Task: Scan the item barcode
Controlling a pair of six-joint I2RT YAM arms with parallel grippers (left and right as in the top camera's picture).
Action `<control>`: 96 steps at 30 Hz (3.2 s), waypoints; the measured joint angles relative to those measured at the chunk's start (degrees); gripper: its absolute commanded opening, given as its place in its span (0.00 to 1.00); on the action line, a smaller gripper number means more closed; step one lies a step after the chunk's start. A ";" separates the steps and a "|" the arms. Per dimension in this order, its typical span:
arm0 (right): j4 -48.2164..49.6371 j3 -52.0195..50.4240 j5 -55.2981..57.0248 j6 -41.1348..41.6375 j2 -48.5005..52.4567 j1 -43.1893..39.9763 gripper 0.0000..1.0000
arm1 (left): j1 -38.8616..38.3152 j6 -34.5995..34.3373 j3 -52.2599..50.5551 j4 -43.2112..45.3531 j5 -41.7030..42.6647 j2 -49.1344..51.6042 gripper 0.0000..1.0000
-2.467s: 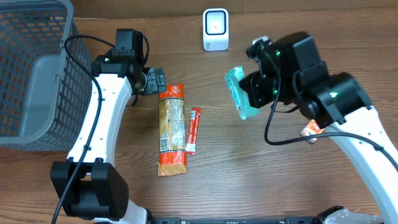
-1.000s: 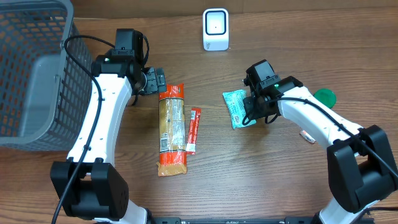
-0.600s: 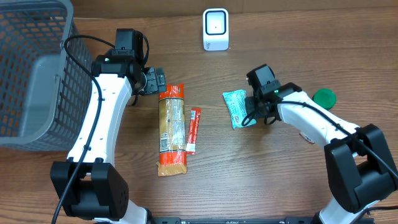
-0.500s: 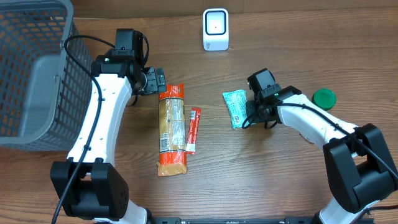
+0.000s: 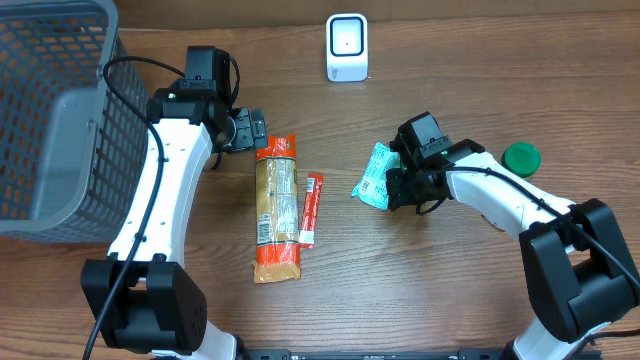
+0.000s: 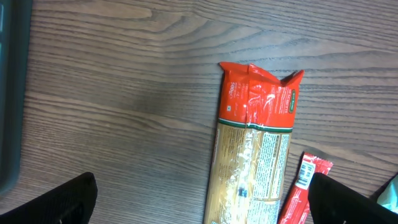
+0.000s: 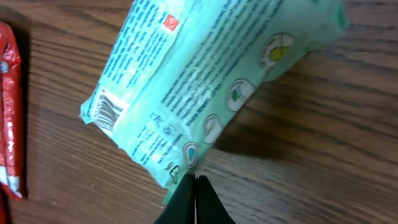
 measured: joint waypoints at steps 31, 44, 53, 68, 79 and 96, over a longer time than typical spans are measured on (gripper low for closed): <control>0.63 8.22 4.94 16.61 2.69 -1.07 0.57 | 0.00 0.00 0.00 0.00 0.00 0.00 1.00; 0.79 7.93 2.54 20.96 7.19 -4.55 0.54 | 0.00 0.00 0.00 0.00 -0.02 0.00 1.00; 2.82 7.93 1.70 21.18 7.19 -4.52 0.53 | 0.00 0.00 0.00 0.02 -0.02 0.00 1.00; 4.35 8.72 -1.14 22.01 9.29 -4.39 0.04 | 0.00 0.00 0.00 0.00 -0.02 0.00 1.00; 1.14 7.19 0.17 10.84 -0.59 -4.33 0.04 | 0.00 0.00 0.00 0.02 -0.02 0.00 1.00; 1.40 7.65 0.44 3.17 -13.84 -4.33 0.03 | 0.00 0.00 0.00 0.00 -0.02 0.00 1.00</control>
